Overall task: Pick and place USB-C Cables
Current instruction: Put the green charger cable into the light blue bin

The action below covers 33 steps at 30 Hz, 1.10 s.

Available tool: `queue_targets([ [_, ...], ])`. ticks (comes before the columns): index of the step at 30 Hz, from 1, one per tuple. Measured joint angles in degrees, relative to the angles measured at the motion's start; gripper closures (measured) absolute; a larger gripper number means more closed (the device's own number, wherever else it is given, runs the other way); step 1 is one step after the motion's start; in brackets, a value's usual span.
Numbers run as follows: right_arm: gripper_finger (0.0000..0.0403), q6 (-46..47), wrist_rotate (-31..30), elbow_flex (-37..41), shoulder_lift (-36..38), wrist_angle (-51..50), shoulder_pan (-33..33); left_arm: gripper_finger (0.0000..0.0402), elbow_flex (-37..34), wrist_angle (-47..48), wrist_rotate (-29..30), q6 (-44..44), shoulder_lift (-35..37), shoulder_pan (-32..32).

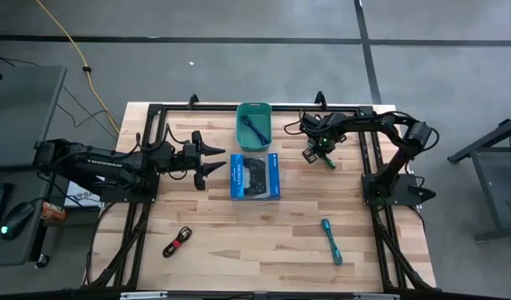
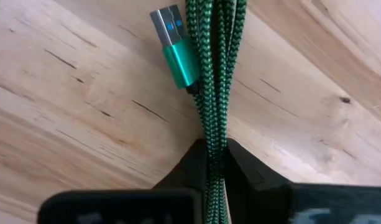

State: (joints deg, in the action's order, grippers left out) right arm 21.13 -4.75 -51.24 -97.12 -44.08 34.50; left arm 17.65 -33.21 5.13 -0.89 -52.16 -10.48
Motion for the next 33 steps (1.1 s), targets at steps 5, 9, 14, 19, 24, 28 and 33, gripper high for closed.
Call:
queue_targets([
  [5, 0.0374, -0.44, -0.07, 0.00, -0.02, 0.05, 0.02, 0.0232, 0.00, 0.00, 0.00, 0.00, 0.00, 0.00],
  [9, 0.0376, -0.72, -0.11, 0.00, -0.02, 0.09, 0.02, 0.0232, 0.00, 0.00, 0.00, 0.00, 0.00, 0.00],
  [14, 0.0392, -2.76, -0.10, 0.04, 0.42, 0.18, -0.04, 0.0232, 0.00, -0.02, 0.00, 0.00, 0.00, 0.00],
  [19, 0.0393, -5.00, -0.50, 0.22, 5.16, 3.16, -1.16, 0.0232, 0.00, -0.02, -0.02, 0.00, 0.00, 0.00],
  [24, 0.0394, -5.19, 1.54, 1.00, 13.27, 10.05, -4.80, 0.0232, 0.01, 1.22, -0.02, -0.10, 0.00, 0.00],
  [28, 0.0395, -5.54, 6.16, 5.89, 19.93, 23.56, -7.98, 0.0232, 0.00, 1.36, -0.04, -0.65, 0.00, 0.00],
  [33, 0.0395, -3.16, 11.16, 16.58, 25.29, 50.05, -12.33, 0.0232, 0.01, 1.11, -0.02, -0.61, 0.00, 0.00],
])
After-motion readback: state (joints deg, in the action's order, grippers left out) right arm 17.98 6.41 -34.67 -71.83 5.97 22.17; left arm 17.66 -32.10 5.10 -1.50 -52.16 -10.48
